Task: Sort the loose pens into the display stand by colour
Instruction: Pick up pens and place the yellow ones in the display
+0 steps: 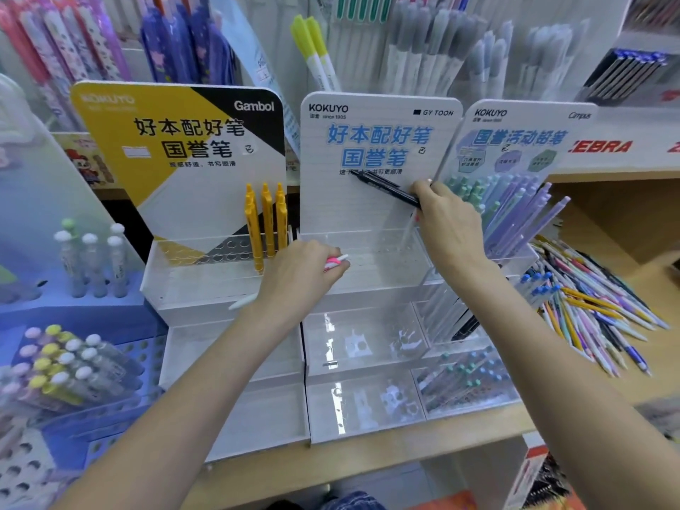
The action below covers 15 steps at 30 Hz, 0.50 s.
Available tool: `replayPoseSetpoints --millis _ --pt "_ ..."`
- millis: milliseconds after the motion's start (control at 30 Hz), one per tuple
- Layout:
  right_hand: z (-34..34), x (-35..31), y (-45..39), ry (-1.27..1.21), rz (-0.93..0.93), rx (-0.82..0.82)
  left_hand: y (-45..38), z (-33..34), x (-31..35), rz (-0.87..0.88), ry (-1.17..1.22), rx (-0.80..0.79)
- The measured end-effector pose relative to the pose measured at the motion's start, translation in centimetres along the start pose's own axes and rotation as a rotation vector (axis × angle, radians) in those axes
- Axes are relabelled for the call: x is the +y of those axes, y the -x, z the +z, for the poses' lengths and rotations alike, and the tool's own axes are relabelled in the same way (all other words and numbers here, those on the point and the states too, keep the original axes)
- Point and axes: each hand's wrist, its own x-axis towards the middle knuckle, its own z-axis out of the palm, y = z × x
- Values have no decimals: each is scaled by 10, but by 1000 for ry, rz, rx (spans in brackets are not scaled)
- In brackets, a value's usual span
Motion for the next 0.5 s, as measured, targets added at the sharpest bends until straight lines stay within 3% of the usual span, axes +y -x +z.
replayPoseSetpoints --millis 67,133,233,367,500 --pt "-1 0 8 -7 20 -20 0 -2 -2 0 38 -10" --pt "-9 1 20 -77 63 72 2 -6 0 -11 94 46" --pt "-25 -4 37 -440 189 155 6 -11 13 18 197 171" --pt "-43 -28 55 -1135 372 -93 12 -12 35 50 265 55" --pt "-53 -33 58 -1271 419 -206 10 -11 43 84 298 -52"
